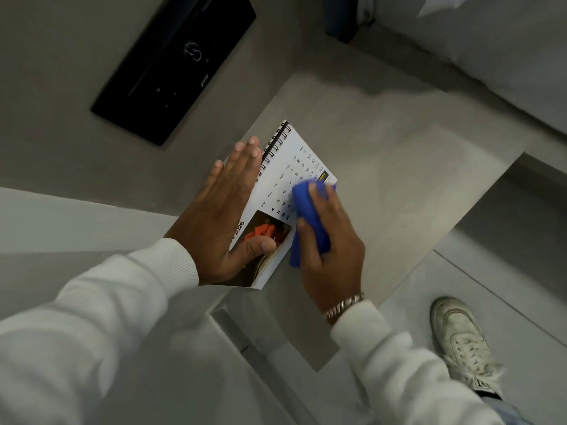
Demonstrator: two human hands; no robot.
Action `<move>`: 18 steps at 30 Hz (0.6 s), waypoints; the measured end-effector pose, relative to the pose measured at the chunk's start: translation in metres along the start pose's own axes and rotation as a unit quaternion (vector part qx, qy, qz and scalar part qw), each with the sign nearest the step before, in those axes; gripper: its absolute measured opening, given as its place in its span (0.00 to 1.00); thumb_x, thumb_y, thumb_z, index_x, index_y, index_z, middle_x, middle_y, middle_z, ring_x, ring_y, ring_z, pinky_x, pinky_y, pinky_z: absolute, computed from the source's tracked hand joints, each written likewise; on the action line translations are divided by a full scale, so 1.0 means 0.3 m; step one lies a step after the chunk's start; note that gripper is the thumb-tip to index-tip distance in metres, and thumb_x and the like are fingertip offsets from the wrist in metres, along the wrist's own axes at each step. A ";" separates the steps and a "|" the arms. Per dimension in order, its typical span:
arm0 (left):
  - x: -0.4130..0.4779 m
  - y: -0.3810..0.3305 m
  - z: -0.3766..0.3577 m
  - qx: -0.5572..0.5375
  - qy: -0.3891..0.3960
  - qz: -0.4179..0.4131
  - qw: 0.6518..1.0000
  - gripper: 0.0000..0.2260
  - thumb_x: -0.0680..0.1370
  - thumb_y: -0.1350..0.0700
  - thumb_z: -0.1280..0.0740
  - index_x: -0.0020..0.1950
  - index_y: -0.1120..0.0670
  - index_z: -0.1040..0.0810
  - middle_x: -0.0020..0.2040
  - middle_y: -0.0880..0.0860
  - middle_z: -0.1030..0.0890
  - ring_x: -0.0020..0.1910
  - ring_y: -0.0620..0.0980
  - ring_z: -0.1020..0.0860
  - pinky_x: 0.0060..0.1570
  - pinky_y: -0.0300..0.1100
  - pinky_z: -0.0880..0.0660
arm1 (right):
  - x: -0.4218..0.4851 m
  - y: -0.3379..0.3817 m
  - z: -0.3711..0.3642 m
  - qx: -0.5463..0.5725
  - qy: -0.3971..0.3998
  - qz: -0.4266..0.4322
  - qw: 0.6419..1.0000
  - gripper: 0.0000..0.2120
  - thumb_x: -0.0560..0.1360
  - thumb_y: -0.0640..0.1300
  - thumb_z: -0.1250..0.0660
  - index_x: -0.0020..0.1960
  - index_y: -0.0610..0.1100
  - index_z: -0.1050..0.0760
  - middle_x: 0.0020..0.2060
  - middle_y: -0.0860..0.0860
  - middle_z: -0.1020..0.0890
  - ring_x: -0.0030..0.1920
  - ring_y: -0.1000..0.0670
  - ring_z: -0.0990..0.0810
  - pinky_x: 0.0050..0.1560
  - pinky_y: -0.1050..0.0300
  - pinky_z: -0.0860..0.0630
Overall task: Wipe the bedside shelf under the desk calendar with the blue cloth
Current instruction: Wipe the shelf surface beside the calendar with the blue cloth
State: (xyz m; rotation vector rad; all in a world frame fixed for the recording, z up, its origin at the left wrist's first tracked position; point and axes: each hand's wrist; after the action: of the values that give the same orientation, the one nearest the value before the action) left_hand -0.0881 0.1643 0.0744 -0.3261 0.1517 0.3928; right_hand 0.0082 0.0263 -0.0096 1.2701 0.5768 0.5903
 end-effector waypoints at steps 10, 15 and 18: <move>0.001 -0.001 -0.003 0.002 -0.013 -0.010 1.000 0.43 0.74 0.29 0.51 0.78 0.54 0.61 0.81 0.54 0.56 0.80 0.52 0.57 0.78 0.57 0.54 | -0.125 -0.043 -0.076 0.046 0.073 -0.035 0.996 0.25 0.76 0.41 0.38 0.71 0.52 0.38 0.74 0.44 0.35 0.74 0.47 0.37 0.73 0.52 0.38; 0.001 -0.003 0.010 0.018 0.002 -0.005 1.000 0.46 0.73 0.29 0.47 0.78 0.55 0.61 0.81 0.54 0.56 0.80 0.51 0.56 0.78 0.55 0.52 | -0.220 -0.014 -0.030 0.023 0.228 -0.052 0.972 0.24 0.74 0.45 0.39 0.70 0.53 0.33 0.65 0.50 0.24 0.58 0.50 0.22 0.64 0.59 0.27; -0.004 -0.013 0.029 0.061 0.020 0.009 0.998 0.47 0.72 0.28 0.47 0.78 0.57 0.60 0.81 0.56 0.55 0.80 0.52 0.55 0.77 0.57 0.49 | -0.214 0.039 0.044 0.018 0.278 -0.076 0.957 0.24 0.72 0.43 0.37 0.68 0.54 0.31 0.62 0.51 0.22 0.54 0.52 0.22 0.59 0.62 0.26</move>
State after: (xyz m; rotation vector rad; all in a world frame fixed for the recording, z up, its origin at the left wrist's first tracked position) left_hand -0.0870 0.1633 0.0841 -0.2115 0.2176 0.3929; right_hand -0.0301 -0.0249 0.0091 1.0765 1.1459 0.8161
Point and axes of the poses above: each hand's wrist, its own x-axis towards the middle knuckle, its own z-axis out of the back of the hand, y = z × x
